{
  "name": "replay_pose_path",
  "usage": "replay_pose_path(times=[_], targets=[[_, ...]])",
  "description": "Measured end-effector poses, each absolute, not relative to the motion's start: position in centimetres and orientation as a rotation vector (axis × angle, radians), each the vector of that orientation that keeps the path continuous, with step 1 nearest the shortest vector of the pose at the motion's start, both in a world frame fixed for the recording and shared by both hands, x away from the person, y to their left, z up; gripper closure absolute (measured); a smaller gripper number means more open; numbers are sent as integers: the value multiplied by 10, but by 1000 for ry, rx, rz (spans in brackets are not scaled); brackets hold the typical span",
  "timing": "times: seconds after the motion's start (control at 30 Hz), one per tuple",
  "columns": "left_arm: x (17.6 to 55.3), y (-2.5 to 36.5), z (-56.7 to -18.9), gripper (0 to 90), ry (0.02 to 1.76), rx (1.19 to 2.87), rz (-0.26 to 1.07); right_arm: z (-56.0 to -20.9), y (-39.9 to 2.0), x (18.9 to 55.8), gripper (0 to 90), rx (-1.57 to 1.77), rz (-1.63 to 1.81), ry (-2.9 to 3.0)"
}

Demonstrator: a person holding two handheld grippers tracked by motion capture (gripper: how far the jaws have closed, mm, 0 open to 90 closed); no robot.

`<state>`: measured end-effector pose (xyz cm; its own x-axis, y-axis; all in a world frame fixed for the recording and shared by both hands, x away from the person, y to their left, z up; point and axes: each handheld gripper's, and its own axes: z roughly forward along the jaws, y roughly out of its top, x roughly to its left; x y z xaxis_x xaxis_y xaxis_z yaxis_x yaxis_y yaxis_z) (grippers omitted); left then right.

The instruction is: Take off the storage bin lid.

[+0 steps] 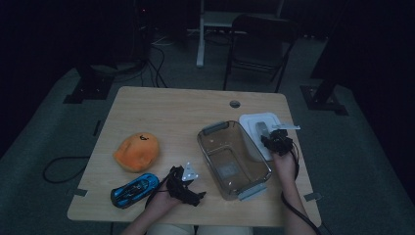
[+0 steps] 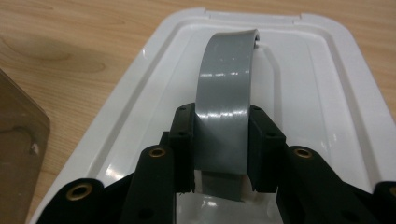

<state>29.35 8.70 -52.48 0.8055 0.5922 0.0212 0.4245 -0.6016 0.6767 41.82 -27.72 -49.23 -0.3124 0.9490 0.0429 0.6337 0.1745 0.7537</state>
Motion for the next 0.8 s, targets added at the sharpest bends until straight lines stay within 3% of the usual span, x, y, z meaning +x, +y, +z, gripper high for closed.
replay_pose_path(times=[0.37,0.63,0.67,0.7,0.8], targets=[[293,87,-525,5,753,2303,321,-510,-275,419,650,1519,930,2043],[294,85,-524,5,770,2312,323,-493,-278,403,327,1480,1011,2024],[294,85,-524,5,770,2312,323,-493,-278,403,327,1480,1011,2024],[294,84,-523,5,771,2321,327,-490,-280,396,136,1455,1049,2033],[297,83,-521,5,771,2322,338,-489,-281,386,122,1419,1043,2053]])
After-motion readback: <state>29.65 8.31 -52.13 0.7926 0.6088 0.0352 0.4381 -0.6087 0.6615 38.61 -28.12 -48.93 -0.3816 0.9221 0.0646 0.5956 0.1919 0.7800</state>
